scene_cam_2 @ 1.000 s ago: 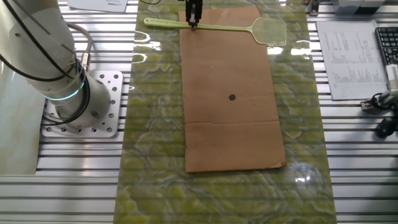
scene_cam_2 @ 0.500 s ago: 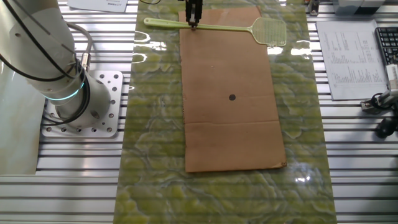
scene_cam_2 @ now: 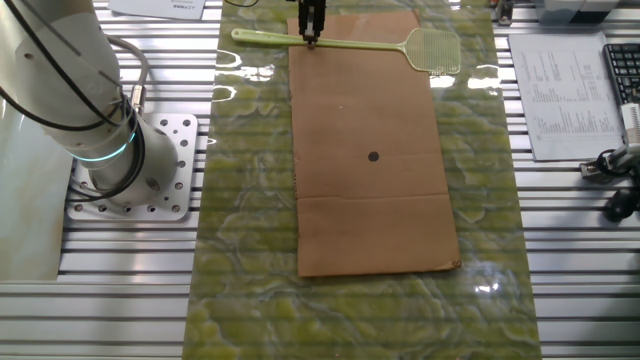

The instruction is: Swat with a flyswatter

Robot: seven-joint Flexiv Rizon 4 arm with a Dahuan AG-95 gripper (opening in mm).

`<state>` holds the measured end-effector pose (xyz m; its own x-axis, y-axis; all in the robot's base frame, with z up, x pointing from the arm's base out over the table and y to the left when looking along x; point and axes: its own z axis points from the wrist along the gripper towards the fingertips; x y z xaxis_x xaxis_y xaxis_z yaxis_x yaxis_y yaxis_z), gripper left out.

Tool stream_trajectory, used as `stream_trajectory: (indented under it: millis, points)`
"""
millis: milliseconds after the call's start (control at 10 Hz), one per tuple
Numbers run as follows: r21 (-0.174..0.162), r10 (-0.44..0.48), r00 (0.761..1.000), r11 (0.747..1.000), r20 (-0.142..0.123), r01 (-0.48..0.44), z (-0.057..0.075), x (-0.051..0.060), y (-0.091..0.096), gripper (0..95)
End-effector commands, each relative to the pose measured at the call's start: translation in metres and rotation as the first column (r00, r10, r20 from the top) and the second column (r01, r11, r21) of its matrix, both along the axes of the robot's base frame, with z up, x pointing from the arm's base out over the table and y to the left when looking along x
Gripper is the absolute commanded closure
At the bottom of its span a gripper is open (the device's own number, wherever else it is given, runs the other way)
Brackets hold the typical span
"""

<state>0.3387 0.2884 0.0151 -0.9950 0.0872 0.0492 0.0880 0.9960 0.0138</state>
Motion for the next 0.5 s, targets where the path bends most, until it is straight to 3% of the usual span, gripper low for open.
stream_trajectory:
  millis: [100, 500]
  points:
    - [0.012, 0.073, 0.996, 0.997, -0.053, -0.072, 0.0874, 0.0057, -0.0076, 95.0]
    - [0.011, 0.071, 0.997, 0.997, -0.037, -0.071, 0.0876, 0.0057, -0.0075, 95.0]
